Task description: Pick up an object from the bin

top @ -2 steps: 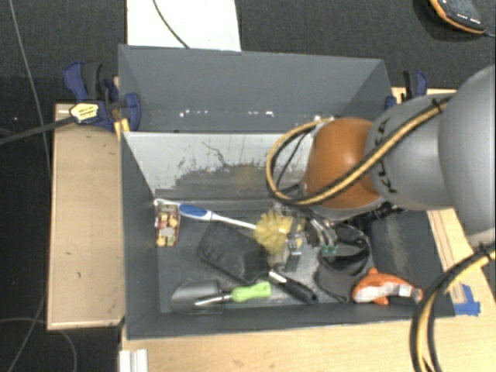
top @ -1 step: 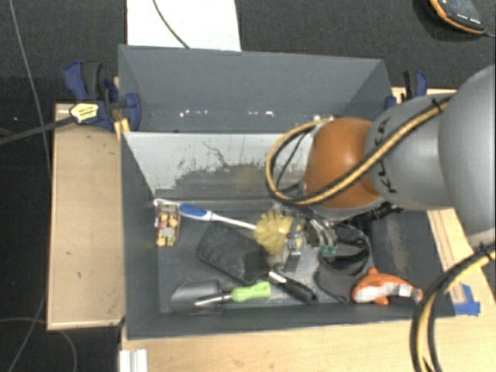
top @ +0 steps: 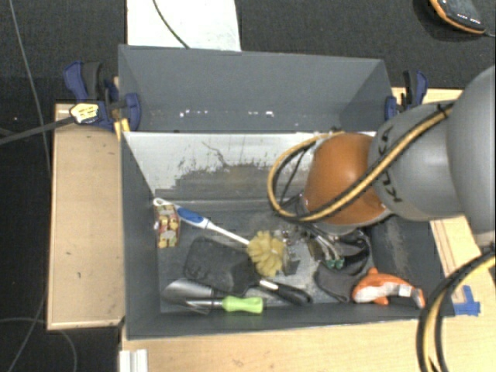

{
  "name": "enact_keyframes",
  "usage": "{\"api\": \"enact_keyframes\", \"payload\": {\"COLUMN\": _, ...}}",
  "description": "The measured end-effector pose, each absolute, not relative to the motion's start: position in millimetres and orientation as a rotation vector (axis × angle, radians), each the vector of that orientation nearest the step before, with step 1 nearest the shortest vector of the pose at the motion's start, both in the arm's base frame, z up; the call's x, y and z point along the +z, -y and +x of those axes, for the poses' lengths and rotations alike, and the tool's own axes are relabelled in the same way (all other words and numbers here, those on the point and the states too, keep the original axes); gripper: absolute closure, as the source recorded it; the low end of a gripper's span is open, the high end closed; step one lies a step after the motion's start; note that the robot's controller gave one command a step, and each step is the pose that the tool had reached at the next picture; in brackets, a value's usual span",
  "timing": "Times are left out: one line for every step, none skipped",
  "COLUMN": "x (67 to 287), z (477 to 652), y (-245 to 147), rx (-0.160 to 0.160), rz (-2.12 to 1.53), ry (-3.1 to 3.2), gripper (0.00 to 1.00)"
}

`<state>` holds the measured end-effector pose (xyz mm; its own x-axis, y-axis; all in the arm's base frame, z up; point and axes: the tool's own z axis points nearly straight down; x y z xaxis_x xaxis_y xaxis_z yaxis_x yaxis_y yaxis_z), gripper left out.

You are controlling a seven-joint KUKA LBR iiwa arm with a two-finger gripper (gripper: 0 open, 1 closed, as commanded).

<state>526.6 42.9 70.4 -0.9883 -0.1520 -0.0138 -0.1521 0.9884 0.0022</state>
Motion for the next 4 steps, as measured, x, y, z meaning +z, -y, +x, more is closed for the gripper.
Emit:
{"api": "enact_keyframes", "payload": {"x": 70, "z": 526.6, "y": -43, "rx": 0.005, "rz": -0.238, "ry": -3.119, "gripper": 1.00}}
{"api": "enact_keyframes", "payload": {"x": 76, "z": 531.6, "y": -35, "rx": 0.006, "rz": -0.219, "ry": -3.113, "gripper": 1.00}}
{"api": "enact_keyframes", "payload": {"x": 72, "z": 524.5, "y": -44, "rx": 0.005, "rz": -0.250, "ry": -3.117, "gripper": 1.00}}
{"api": "enact_keyframes", "payload": {"x": 210, "z": 524.5, "y": -38, "rx": 0.006, "rz": -0.219, "ry": -3.112, "gripper": 1.00}}
